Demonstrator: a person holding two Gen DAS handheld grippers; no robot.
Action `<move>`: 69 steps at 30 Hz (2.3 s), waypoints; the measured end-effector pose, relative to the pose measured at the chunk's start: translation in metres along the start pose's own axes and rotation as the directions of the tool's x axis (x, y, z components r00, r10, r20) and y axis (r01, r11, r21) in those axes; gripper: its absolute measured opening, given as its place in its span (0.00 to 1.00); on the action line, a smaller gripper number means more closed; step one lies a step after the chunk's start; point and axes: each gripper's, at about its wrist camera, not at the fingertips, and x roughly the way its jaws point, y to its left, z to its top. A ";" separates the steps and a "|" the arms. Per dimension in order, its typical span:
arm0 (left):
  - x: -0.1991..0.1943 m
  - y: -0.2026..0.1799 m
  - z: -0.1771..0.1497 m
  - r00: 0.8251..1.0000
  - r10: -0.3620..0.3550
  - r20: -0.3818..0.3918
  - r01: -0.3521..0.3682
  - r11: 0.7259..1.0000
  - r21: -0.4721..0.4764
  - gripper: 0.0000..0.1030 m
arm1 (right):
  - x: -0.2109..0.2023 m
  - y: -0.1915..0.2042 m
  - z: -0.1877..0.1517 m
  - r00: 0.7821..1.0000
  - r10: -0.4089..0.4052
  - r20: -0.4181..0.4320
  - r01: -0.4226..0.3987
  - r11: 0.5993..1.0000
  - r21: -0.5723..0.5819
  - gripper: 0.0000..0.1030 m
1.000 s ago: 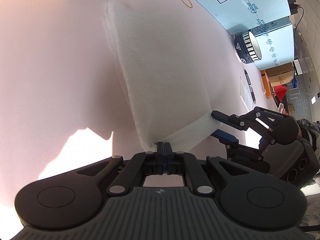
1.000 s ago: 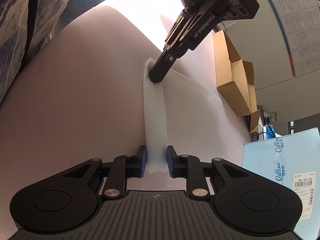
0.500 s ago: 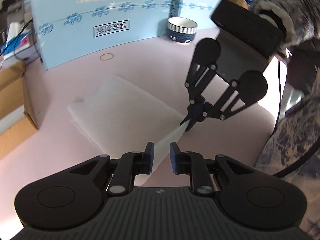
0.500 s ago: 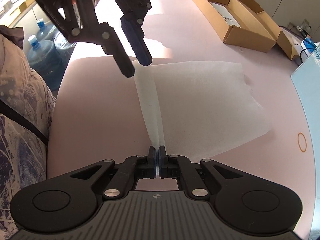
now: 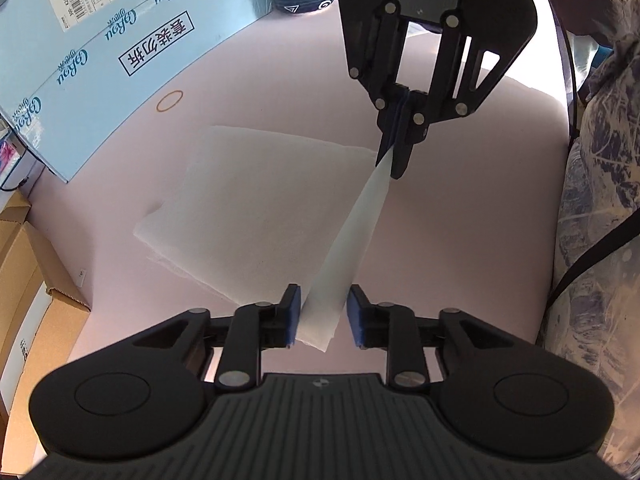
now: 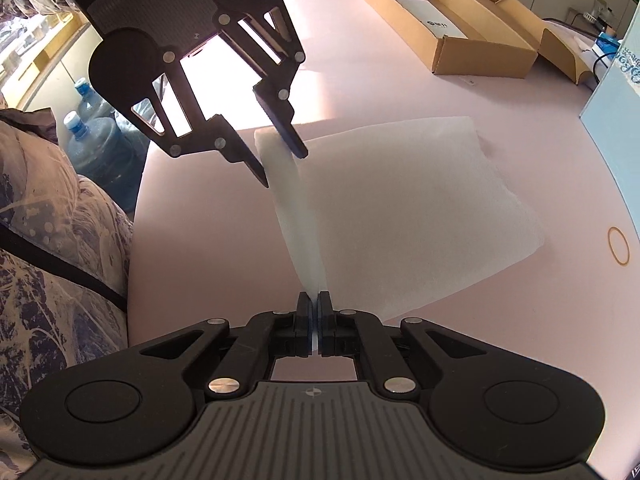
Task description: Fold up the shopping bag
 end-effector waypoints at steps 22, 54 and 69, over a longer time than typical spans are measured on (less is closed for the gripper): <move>0.064 0.127 -0.026 0.839 -0.542 -0.040 0.365 0.616 -0.698 0.06 | -0.009 -0.037 -0.045 0.984 0.011 0.181 -0.089 0.898 0.430 0.10; 0.078 0.145 -0.039 0.779 -0.627 -0.028 0.390 0.518 -0.762 0.05 | 0.004 -0.006 -0.066 0.921 -0.252 0.298 -0.022 0.729 0.684 0.00; -0.045 0.079 -0.062 0.907 -0.018 0.420 0.390 0.412 -0.824 0.29 | 0.011 0.006 -0.057 0.913 -0.323 0.248 0.092 0.757 0.647 0.00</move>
